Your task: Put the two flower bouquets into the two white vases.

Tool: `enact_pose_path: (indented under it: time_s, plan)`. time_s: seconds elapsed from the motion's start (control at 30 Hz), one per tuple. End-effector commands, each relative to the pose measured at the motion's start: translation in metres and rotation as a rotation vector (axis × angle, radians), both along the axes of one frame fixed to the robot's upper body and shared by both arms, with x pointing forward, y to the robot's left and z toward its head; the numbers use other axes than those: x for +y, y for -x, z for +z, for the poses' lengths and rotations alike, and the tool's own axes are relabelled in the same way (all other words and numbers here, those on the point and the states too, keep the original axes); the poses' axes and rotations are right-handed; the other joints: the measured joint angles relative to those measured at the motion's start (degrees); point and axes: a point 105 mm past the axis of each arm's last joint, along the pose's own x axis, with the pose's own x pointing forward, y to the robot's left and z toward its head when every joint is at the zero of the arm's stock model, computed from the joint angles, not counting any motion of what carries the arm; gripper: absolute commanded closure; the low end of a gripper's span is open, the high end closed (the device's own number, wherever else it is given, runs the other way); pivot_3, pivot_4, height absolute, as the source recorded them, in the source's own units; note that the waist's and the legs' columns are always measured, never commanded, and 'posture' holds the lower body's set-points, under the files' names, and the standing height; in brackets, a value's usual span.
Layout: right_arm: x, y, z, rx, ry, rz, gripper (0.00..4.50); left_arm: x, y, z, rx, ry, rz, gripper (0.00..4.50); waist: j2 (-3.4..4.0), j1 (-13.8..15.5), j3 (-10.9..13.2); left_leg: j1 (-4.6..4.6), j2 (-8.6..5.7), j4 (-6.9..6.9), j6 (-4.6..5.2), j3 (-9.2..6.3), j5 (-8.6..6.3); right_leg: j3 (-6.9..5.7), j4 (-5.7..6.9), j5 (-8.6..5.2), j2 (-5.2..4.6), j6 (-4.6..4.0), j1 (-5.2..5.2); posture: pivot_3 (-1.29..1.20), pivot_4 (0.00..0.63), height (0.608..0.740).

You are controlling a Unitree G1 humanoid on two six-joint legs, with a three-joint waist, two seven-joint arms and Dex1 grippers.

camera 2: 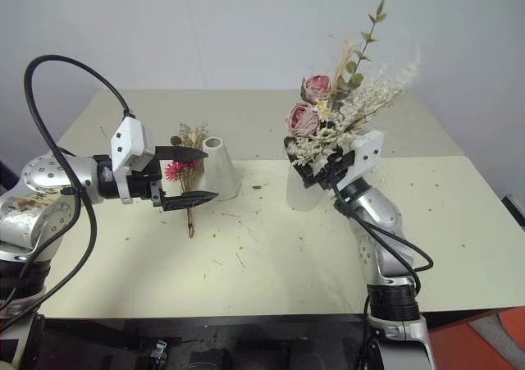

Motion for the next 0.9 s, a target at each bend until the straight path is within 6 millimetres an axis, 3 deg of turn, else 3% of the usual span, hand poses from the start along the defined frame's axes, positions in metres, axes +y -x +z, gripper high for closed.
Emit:
enact_pose_path:
  time_s: [0.03, 0.1, 0.23, 0.33, 0.57, 0.7, 0.9]
  plan:
    - [-0.012, 0.004, 0.011, -0.02, 0.084, -0.045, 0.03, 0.001, 0.003, 0.01, -0.047, 0.001, 0.006, 0.0, 0.0, 0.06, 0.0, -0.01, 0.0, 0.0, 0.0, 0.0, 0.0, 0.0, 0.0, 0.0, 0.0, 0.01, 0.0, 0.0, 0.15, 0.74]
    - [-0.016, 0.005, 0.006, 0.003, 0.18, -0.064, 0.03, 0.002, 0.004, 0.01, -0.045, 0.002, 0.012, 0.0, 0.0, 0.15, 0.0, 0.0, 0.0, 0.0, 0.0, 0.0, 0.0, 0.0, 0.0, -0.01, -0.01, 0.01, 0.01, 0.0, 0.15, 0.74]
    - [-0.028, 0.027, -0.004, 0.082, 0.244, 0.033, 0.03, 0.009, 0.006, 0.009, -0.029, 0.005, 0.033, 0.0, -0.01, 0.34, 0.0, -0.03, 0.0, 0.0, 0.0, 0.0, 0.0, -0.01, -0.04, -0.05, 0.0, 0.07, 0.0, 0.0, 0.15, 0.74]
    - [-0.04, 0.033, -0.011, 0.125, 0.352, -0.012, 0.03, 0.017, 0.008, 0.005, -0.01, -0.012, 0.055, 0.0, -0.02, 0.07, 0.01, -0.03, -0.01, 0.01, 0.0, 0.02, 0.0, 0.02, -0.05, -0.05, -0.02, 0.07, 0.01, 0.0, 0.15, 0.74]
    - [-0.063, 0.049, -0.004, 0.131, 0.338, -0.033, 0.03, 0.031, 0.009, 0.002, 0.011, -0.012, 0.117, 0.0, -0.03, 0.18, 0.01, 0.02, 0.01, 0.01, 0.0, 0.03, 0.0, 0.02, -0.05, -0.08, 0.0, 0.11, 0.05, 0.0, 0.15, 0.74]
    - [-0.064, 0.078, -0.007, 0.141, 0.417, 0.093, 0.03, 0.049, 0.01, 0.0, 0.029, 0.007, 0.226, 0.0, -0.03, 0.48, 0.01, -0.07, -0.01, 0.0, 0.02, 0.03, -0.01, 0.02, -0.14, -0.09, -0.04, 0.12, 0.02, 0.0, 0.15, 0.74]
    - [-0.046, 0.109, -0.015, 0.224, 0.522, 0.288, 0.03, 0.074, 0.005, -0.021, 0.196, 0.089, 0.568, 0.0, -0.08, 0.54, 0.01, 0.13, 0.02, 0.04, 0.02, 0.03, -0.01, 0.01, -0.07, -0.09, -0.01, 0.14, 0.2, 0.0, 0.15, 0.74]
